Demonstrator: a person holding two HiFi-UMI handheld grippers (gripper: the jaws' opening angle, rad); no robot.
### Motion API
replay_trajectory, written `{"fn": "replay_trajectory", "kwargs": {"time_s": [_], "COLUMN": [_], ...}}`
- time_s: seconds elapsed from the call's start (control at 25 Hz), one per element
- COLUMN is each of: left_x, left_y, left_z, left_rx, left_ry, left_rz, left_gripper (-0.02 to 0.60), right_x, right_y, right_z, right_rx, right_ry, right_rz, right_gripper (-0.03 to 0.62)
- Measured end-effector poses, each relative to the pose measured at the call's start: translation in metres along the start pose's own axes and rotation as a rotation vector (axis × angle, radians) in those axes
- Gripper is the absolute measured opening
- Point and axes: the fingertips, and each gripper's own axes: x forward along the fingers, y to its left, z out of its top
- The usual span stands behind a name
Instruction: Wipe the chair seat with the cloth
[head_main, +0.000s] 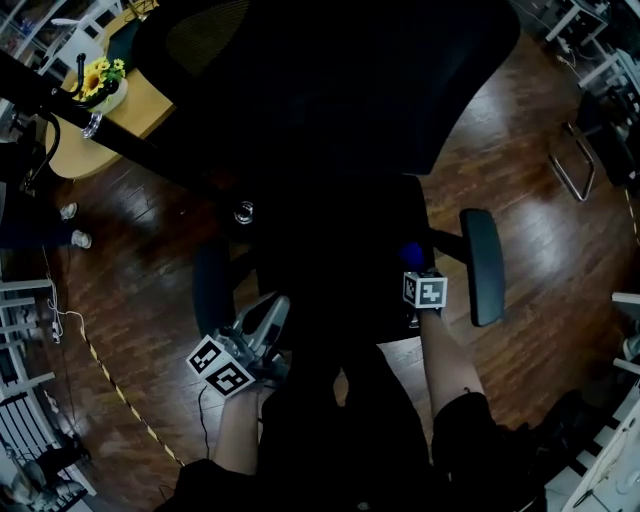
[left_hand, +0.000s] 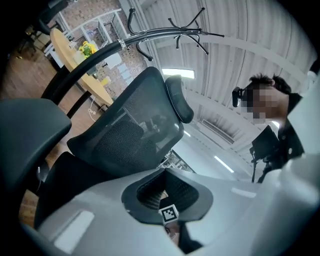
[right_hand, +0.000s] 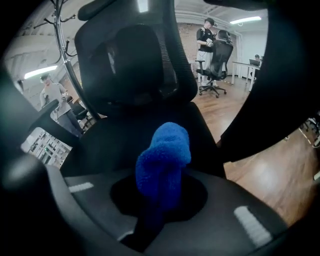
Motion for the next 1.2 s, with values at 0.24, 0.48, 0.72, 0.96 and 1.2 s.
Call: {"fn": "replay_trajectory", "kwargs": {"time_s": [0.24,0.48,0.72,0.96,1.2], "left_x": [0.007,-0.012,-0.047,-0.092,-0.126], "left_y": [-0.004,-0.005,-0.007,0.000,0.004], "left_z": [-0.003,0.005,0.024,0.038,0.038], "left_rx": [0.003,0.007,0.018,0.023,0.010], "left_ry": [0.003,-0.040,-0.137,-0.213,-0.265], "left_rz": [-0.004,0.018,0.063,0.139,0.192], "left_gripper": [0.002,0.002,0.002,0.002,0.002], "right_x": [-0.002,-0.002,0.021,0.045,0.043], "right_y": [-0.009,-0.001,0.130,0.280,0.363], "right_z": [0.002,0.004,0.012,-0.016,-0.067], "right_rx": [-0.025,-0.015,-0.085,-0.208,-0.265], "right_ry": [-0.017,-0.005,0.023,0.096,0.153], "right_rz": [-0.017,-0.029,0.174,0.402,0.556], "right_gripper": [0.037,0.037,0.037,0.037,0.037]}}
